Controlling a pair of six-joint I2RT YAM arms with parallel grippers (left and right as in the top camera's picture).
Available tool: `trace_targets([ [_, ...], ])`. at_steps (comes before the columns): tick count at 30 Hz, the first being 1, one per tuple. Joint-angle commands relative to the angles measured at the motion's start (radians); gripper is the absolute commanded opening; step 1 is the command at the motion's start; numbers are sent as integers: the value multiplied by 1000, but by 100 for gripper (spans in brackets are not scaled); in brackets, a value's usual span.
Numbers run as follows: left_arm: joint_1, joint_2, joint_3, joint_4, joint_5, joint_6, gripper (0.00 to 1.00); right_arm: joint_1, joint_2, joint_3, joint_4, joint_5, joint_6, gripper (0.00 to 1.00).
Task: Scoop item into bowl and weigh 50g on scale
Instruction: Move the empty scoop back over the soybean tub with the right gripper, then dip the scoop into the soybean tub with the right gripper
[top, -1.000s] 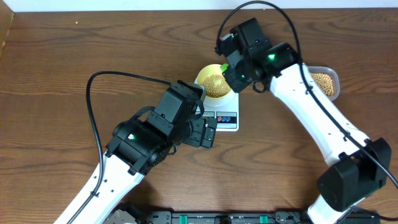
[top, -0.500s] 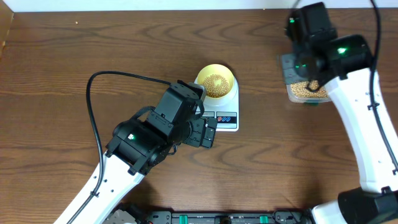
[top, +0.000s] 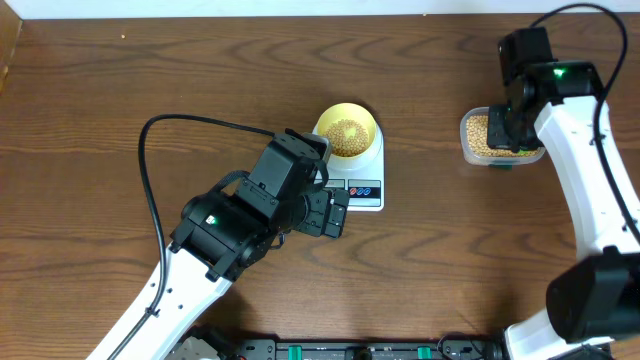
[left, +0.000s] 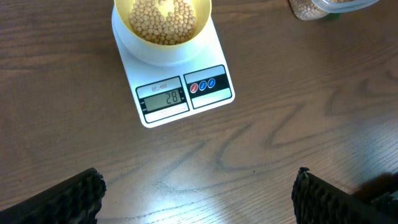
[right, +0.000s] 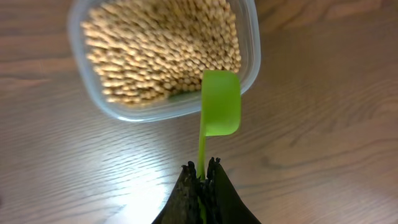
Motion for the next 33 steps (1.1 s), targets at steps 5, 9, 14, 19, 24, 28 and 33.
trace_targets([
  [5,3,-3,16,-2,-5,1,98,-40,23,-76,161,31,-9,1],
  [9,3,-3,16,-2,-5,1,98,-48,30,-118,232,31,-12,1],
  [14,3,-3,16,-2,-5,1,98,-58,65,-133,251,31,-12,1],
  [19,3,-3,16,-2,-5,2,98,-59,113,-133,255,11,-12,1],
  [24,3,-3,16,-2,-5,2,98,-61,138,-133,256,-114,-11,1],
  [28,3,-3,16,-2,-5,1,98,-63,145,-133,256,-213,-11,1],
  [33,3,-3,16,-2,-5,1,98,-95,145,-132,256,-349,-11,1],
])
